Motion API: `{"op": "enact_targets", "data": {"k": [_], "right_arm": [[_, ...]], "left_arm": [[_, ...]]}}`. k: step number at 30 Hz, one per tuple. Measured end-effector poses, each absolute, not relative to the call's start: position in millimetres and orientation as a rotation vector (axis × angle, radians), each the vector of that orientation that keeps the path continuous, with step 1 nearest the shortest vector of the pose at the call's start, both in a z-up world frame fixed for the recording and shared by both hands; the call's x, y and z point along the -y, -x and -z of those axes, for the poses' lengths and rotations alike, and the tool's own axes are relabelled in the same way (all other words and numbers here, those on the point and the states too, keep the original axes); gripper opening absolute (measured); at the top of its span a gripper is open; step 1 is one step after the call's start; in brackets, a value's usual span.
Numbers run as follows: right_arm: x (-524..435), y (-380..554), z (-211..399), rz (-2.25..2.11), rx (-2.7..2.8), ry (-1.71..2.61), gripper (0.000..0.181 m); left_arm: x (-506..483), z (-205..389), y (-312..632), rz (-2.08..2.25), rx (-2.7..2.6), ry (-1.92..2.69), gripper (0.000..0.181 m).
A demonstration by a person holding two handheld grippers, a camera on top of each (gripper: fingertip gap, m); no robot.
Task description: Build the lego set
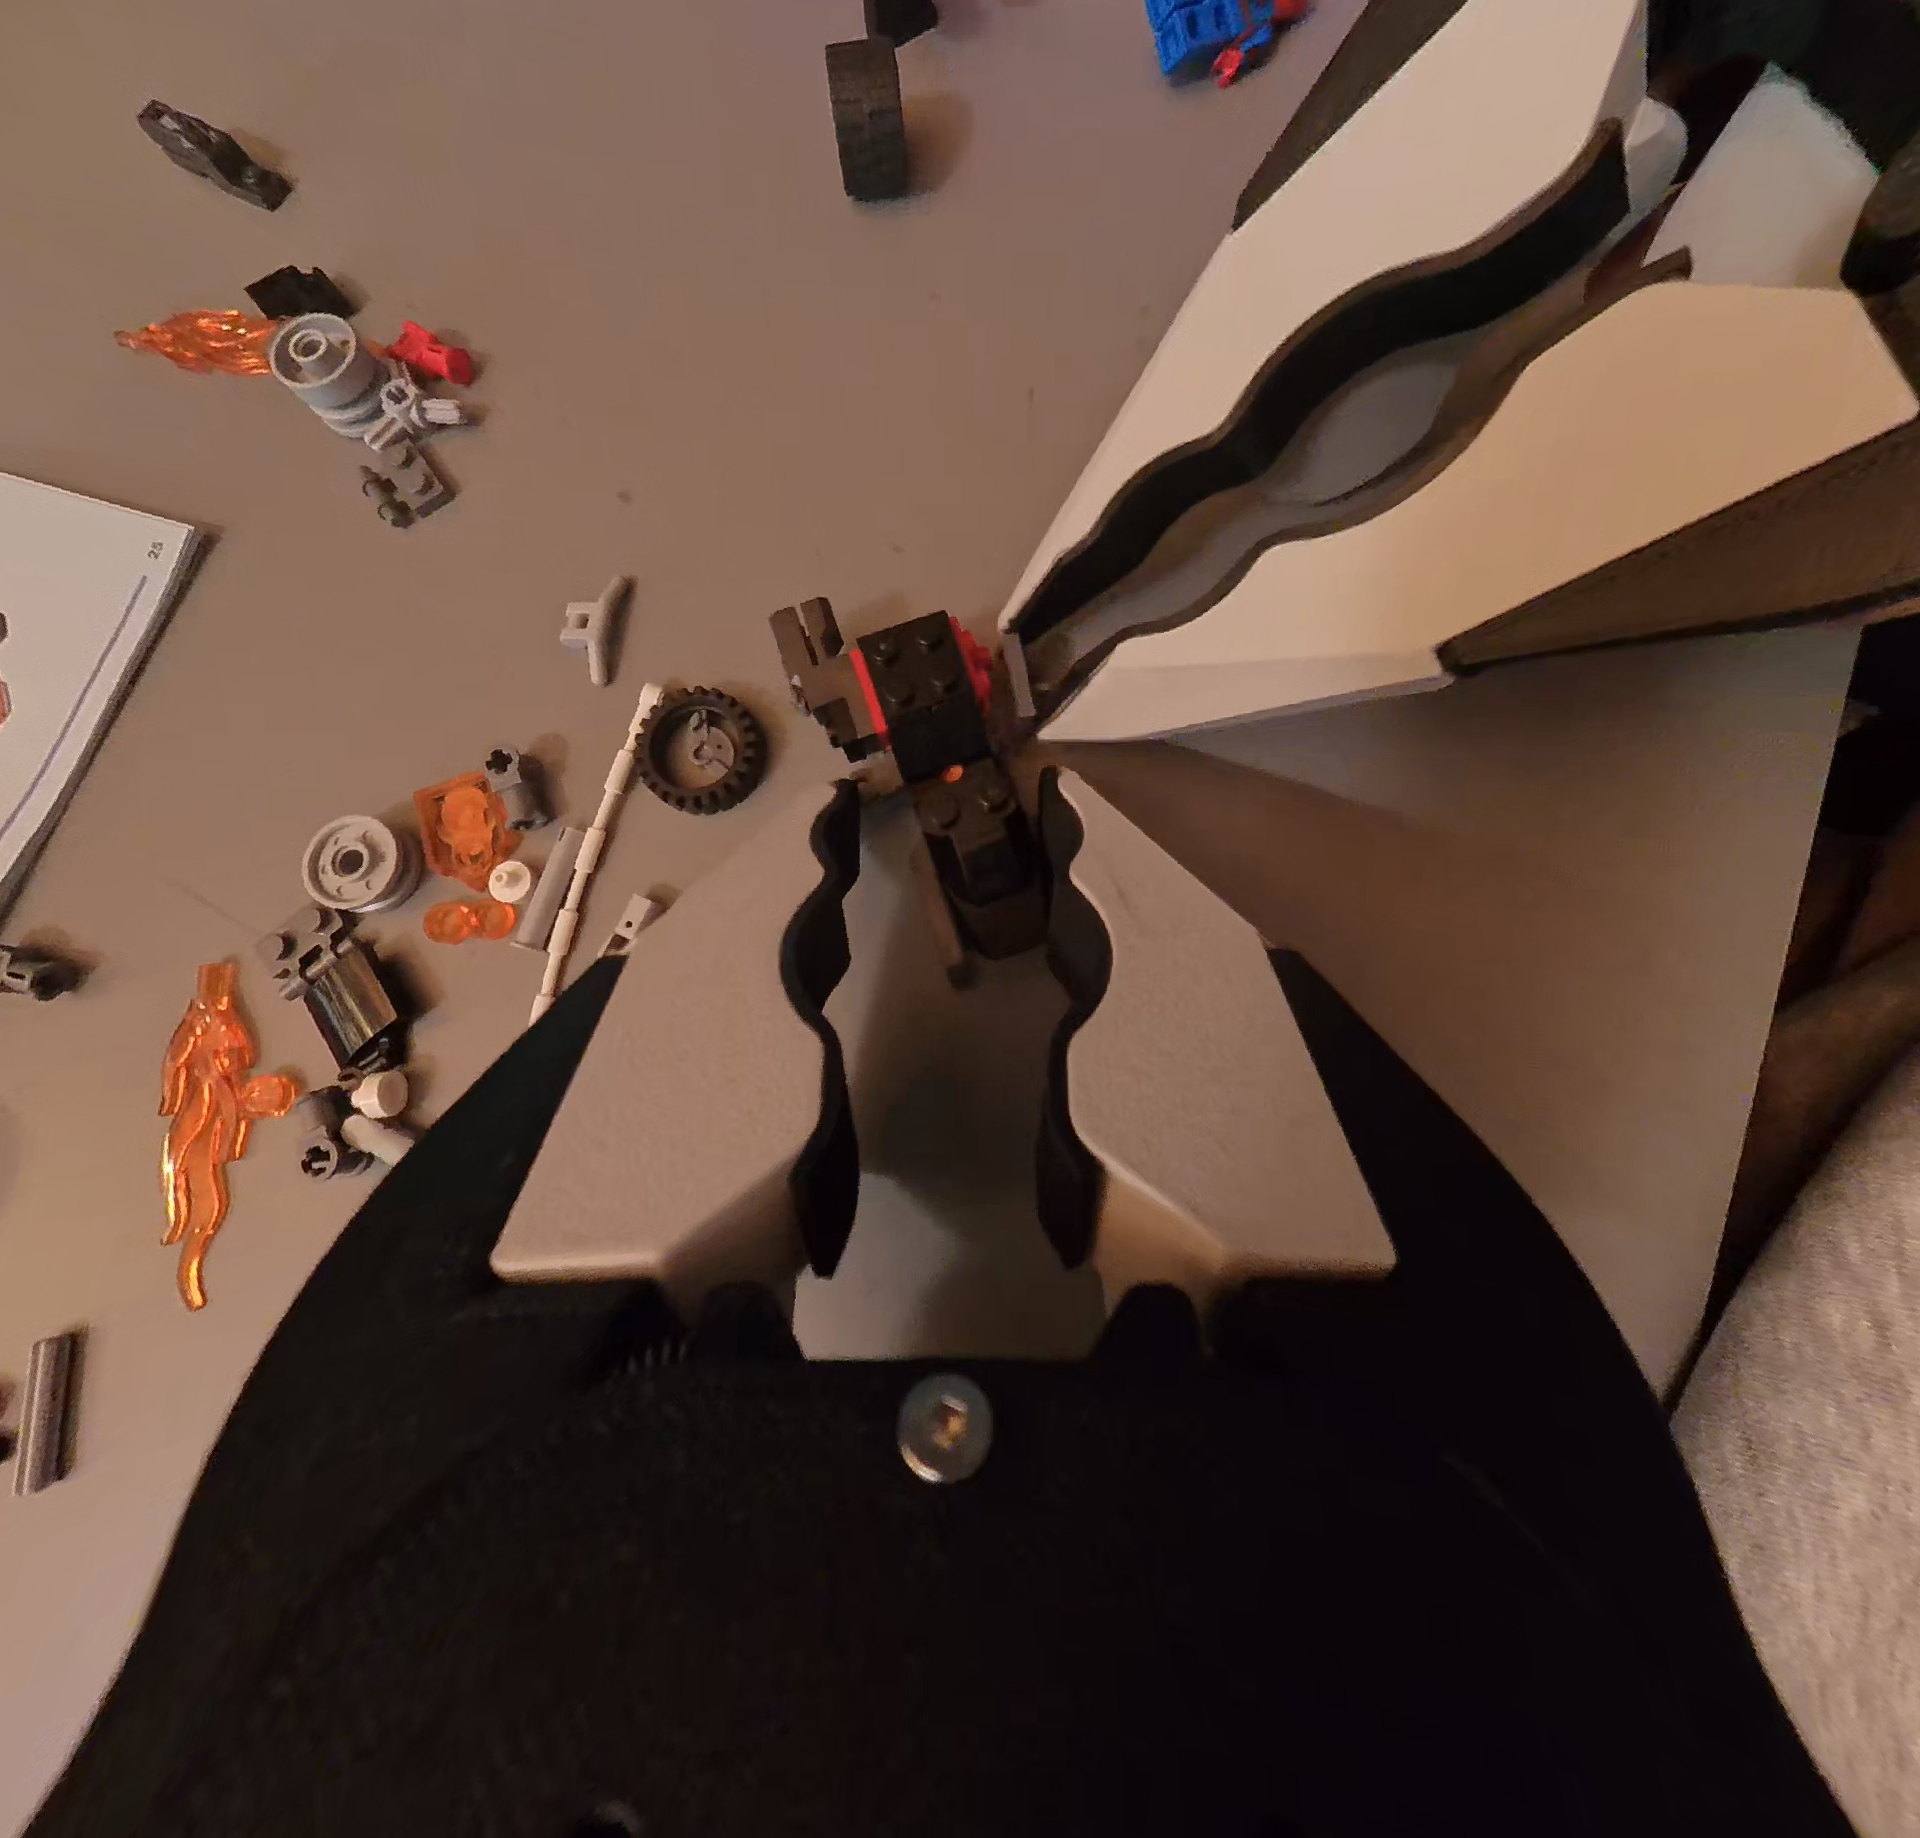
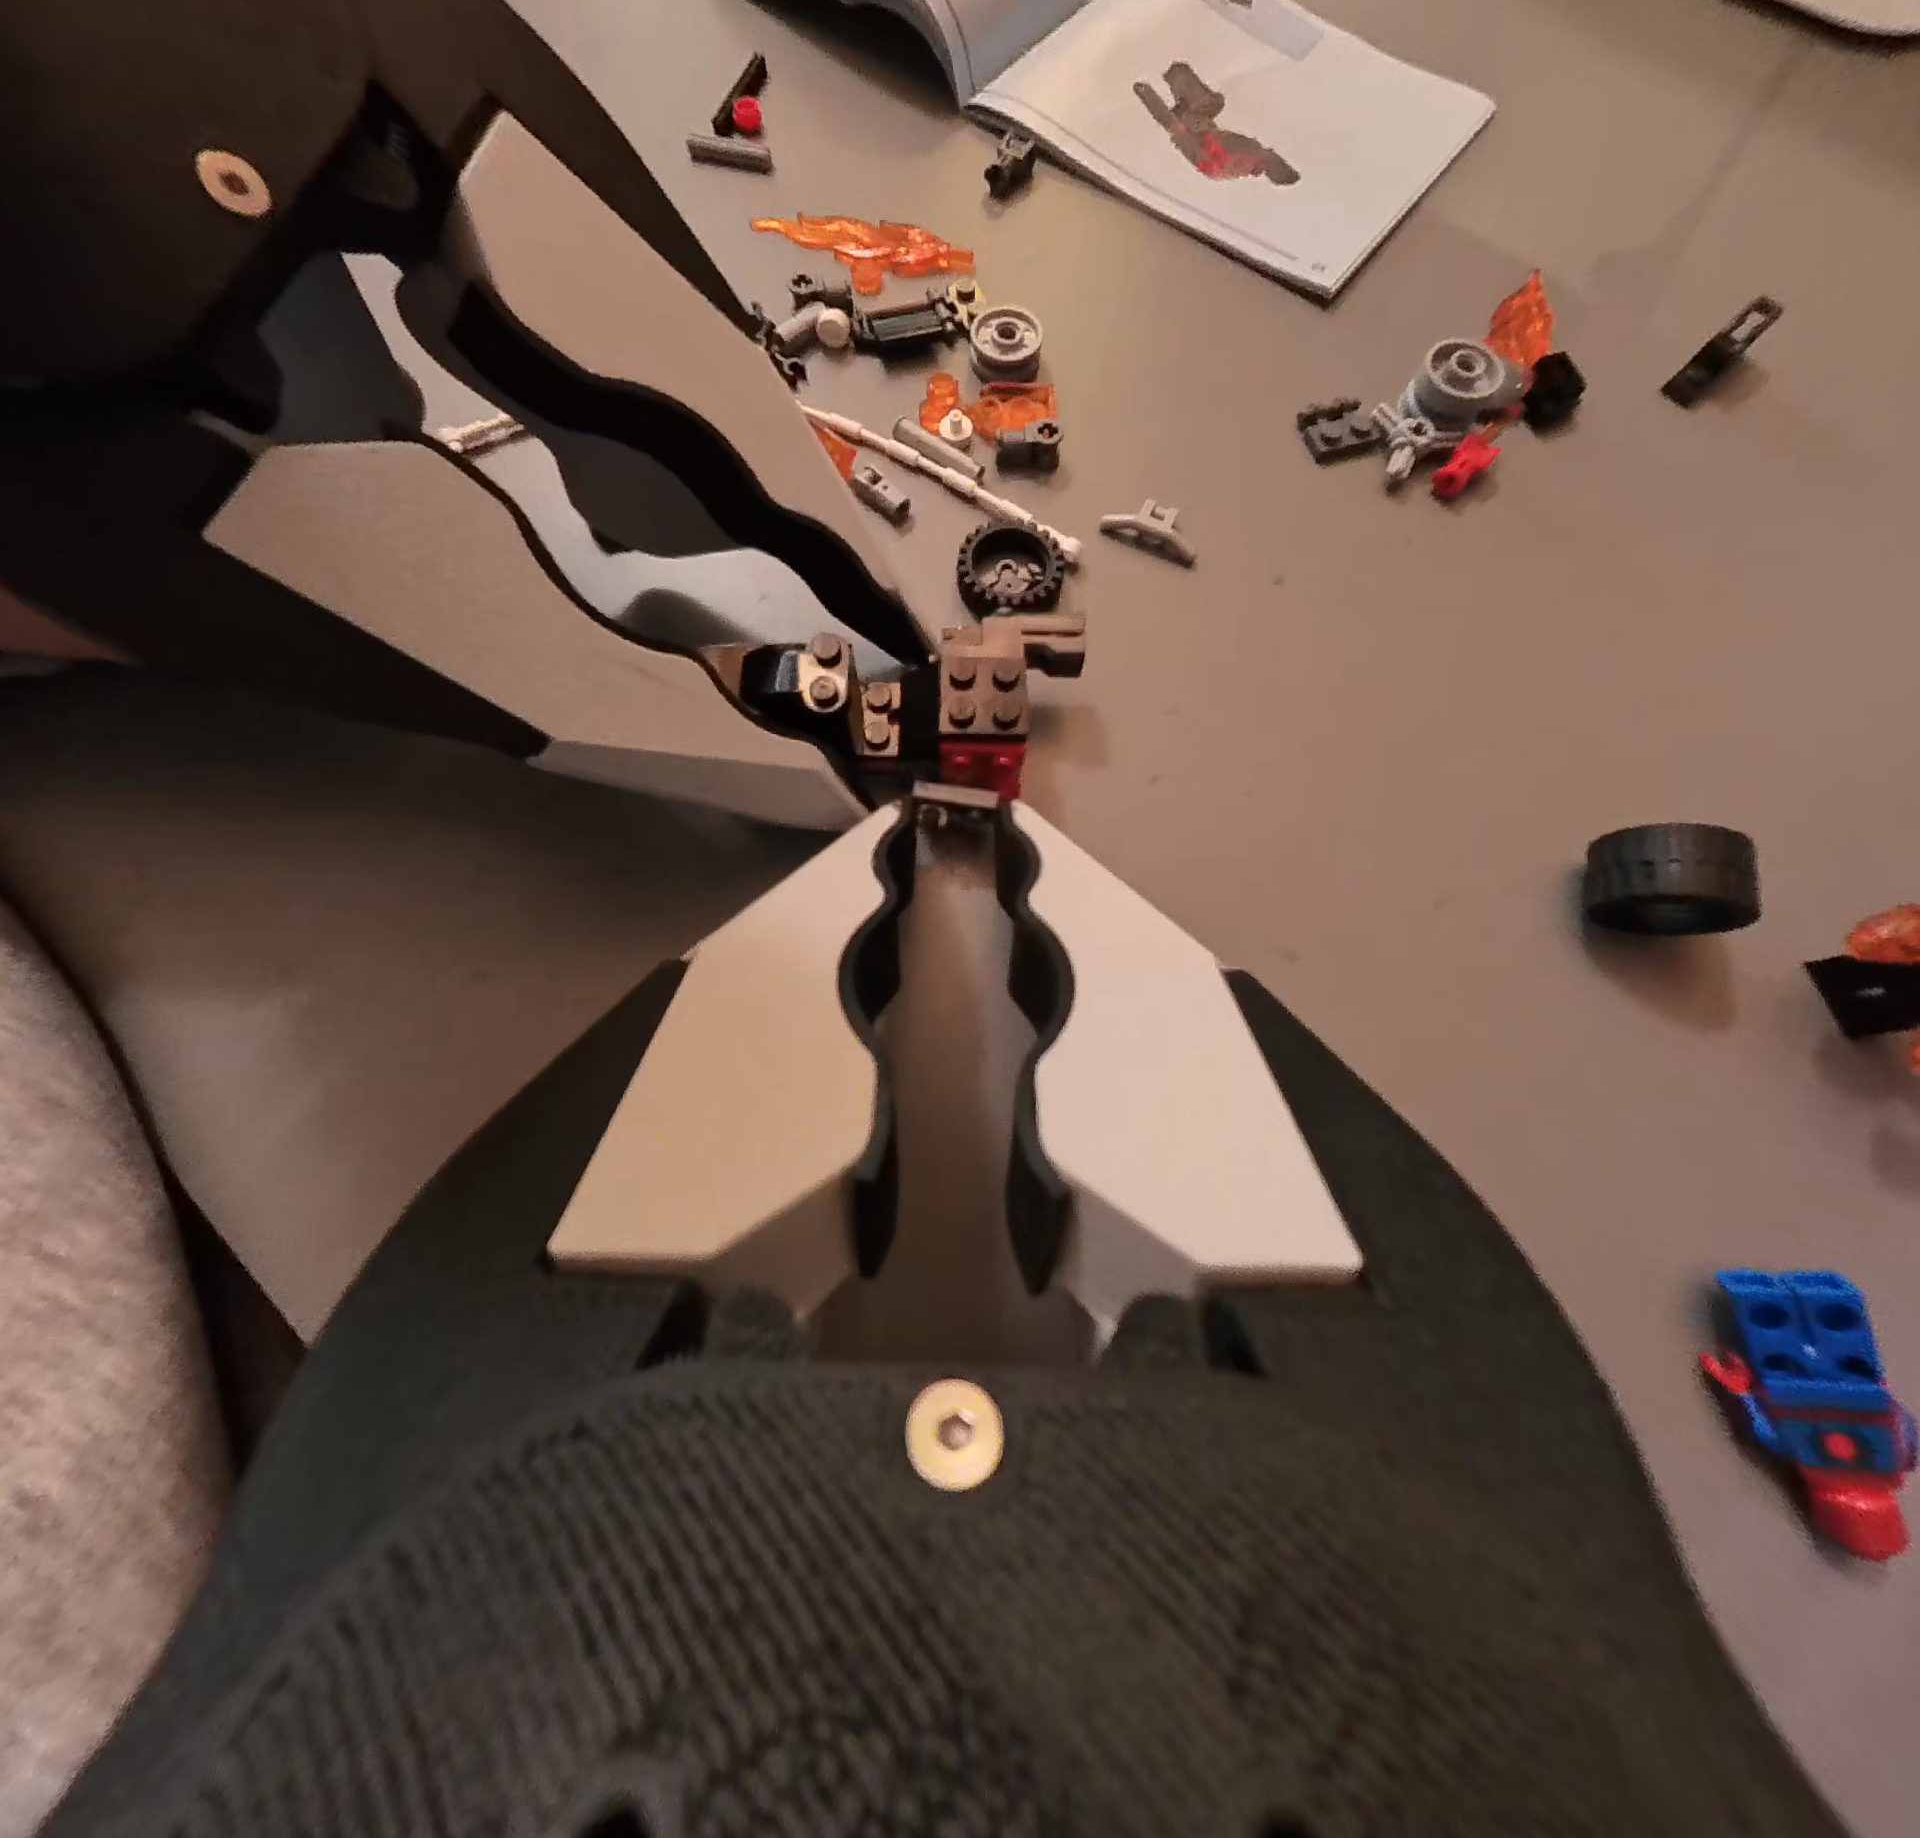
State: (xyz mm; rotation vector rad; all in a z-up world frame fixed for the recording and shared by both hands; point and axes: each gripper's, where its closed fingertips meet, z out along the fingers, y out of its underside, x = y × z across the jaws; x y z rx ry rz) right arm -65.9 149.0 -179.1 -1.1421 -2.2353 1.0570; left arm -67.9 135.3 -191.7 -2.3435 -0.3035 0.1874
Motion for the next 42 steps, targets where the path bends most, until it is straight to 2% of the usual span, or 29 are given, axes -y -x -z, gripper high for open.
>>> {"op": "enact_targets", "data": {"k": [15, 30, 35, 39, 42], "right_arm": [[-146, 65, 182, -1.016, 2.252, 1.151, 0.013], [-148, 42, 178, -1.014, 2.323, 1.078, 0.014], [-151, 41, 186, -0.938, 2.367, 1.070, 0.016], [-155, 41, 185, -0.931, 2.330, 1.065, 0.029], [-159, 39, 182, -0.926, 2.293, 1.067, 0.029]], "left_arm": [[-135, 192, 67, -0.164, 0.312, 2.342, 0.036], [-135, 170, 51, 0.632, 0.672, 1.974, 0.034], [-134, 170, 51, 0.633, 0.669, 1.972, 0.034], [-134, 170, 51, 0.631, 0.672, 1.966, 0.033], [-134, 169, 52, 0.651, 0.679, 1.951, 0.033]]}}
